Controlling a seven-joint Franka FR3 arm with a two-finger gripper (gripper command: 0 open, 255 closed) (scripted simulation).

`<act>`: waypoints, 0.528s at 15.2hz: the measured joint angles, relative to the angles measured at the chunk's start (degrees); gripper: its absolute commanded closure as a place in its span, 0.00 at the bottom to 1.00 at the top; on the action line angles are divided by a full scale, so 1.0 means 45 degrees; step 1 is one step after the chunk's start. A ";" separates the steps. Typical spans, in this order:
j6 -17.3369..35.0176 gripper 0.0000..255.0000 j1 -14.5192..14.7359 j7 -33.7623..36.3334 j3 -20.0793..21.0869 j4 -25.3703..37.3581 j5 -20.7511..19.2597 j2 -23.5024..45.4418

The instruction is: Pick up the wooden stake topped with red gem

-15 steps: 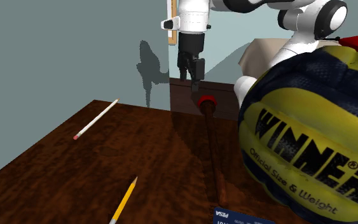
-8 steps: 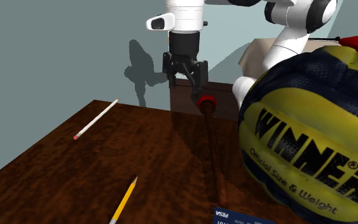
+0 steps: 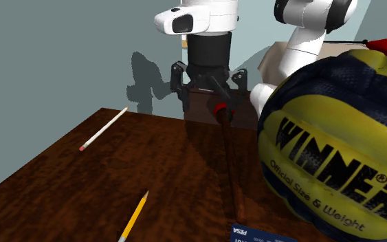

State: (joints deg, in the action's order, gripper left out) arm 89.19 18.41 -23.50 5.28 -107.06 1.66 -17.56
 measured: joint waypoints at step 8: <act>-0.0438 0.00 0.1112 -0.2122 0.0891 0.1366 -0.0213 0.1165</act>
State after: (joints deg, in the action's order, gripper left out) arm 87.22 23.42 -33.05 9.29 -100.92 0.70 -12.31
